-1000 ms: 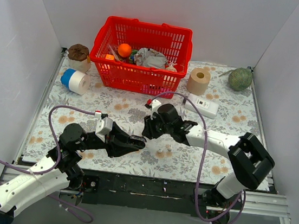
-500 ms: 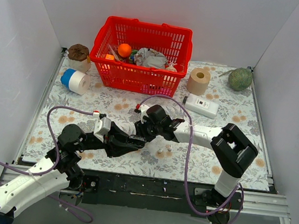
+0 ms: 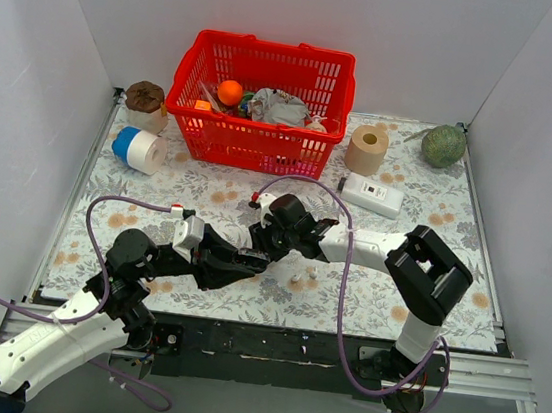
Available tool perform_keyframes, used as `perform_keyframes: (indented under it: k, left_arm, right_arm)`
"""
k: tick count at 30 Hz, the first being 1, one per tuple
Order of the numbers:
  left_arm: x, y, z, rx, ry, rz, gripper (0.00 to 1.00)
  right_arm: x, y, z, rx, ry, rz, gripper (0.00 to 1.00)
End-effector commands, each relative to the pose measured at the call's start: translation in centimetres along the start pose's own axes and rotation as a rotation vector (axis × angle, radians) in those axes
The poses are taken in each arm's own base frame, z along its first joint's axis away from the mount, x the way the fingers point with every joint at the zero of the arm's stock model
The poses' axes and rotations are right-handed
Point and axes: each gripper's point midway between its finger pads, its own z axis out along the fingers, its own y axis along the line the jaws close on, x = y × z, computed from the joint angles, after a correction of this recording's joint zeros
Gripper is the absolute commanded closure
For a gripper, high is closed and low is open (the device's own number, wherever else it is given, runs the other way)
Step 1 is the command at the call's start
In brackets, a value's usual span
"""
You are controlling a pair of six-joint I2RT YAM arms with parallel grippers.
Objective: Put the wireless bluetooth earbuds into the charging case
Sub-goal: Pick up the earbud from the center of the board.
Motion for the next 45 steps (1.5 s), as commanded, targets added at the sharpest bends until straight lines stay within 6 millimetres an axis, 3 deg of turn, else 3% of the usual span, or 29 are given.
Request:
perform_keyframes:
  k: [1,16,29,45]
  left_arm:
    - [-0.3,-0.1,0.0,-0.004,-0.012,0.004,1.0]
    - [-0.4,0.0,0.0,-0.007,-0.012,0.005,1.0]
    - [-0.3,0.0,0.0,-0.005,-0.01,0.004,1.0]
    - [-0.1,0.0,0.0,0.0,-0.008,0.001,1.0]
  right_arm:
    - [-0.9,-0.5,0.0,0.034,-0.016,-0.023,0.52]
    - [-0.5,-2.3,-1.0,0.141,-0.015,-0.011,0.58]
    - [-0.3,-3.9,-1.6,0.235,-0.013,0.004,0.71]
    - [0.3,-5.1,-1.9,0.308,0.011,0.016,0.75]
